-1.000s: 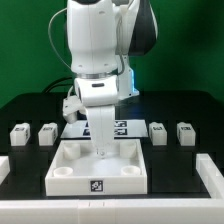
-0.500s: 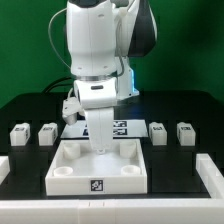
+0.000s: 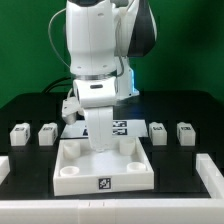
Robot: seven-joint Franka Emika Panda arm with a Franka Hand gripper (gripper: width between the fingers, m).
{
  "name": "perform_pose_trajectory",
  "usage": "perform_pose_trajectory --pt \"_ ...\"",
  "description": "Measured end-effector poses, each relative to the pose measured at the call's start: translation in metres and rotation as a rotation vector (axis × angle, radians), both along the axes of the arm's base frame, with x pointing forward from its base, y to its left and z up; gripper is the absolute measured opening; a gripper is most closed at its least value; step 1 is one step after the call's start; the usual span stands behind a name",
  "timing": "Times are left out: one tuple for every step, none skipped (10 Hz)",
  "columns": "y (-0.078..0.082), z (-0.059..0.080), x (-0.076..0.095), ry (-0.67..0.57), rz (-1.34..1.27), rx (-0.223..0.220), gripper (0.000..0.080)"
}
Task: Assemble one leg
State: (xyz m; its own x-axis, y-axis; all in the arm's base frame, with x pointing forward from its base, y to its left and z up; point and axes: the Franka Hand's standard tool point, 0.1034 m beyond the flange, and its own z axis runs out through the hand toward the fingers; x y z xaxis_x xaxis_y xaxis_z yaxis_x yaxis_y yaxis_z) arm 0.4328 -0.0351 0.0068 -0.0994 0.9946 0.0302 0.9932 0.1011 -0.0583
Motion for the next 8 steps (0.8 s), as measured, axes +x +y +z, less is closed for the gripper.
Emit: perform_pose_trajectory --pt "0.0 0.0 0.0 0.0 0.0 0.0 0.0058" --pt "0.001 0.0 0.001 -0.002 -0.005 0.0 0.0058" --pt "0.014 0.005 0.013 -0.014 -0.034 0.002 0.0058" --pt "0.031 0.011 0.028 -0.025 -0.052 0.008 0.0057" --pt "0.047 0.014 0.043 -0.039 -0.063 0.016 0.0057" --pt "0.06 0.014 0.056 -0.035 -0.087 0.022 0.0057" --pt "0.076 0.015 0.069 -0.049 -0.094 0.034 0.0057" --pt "0.084 0.011 0.069 -0.046 -0.087 0.042 0.0057"
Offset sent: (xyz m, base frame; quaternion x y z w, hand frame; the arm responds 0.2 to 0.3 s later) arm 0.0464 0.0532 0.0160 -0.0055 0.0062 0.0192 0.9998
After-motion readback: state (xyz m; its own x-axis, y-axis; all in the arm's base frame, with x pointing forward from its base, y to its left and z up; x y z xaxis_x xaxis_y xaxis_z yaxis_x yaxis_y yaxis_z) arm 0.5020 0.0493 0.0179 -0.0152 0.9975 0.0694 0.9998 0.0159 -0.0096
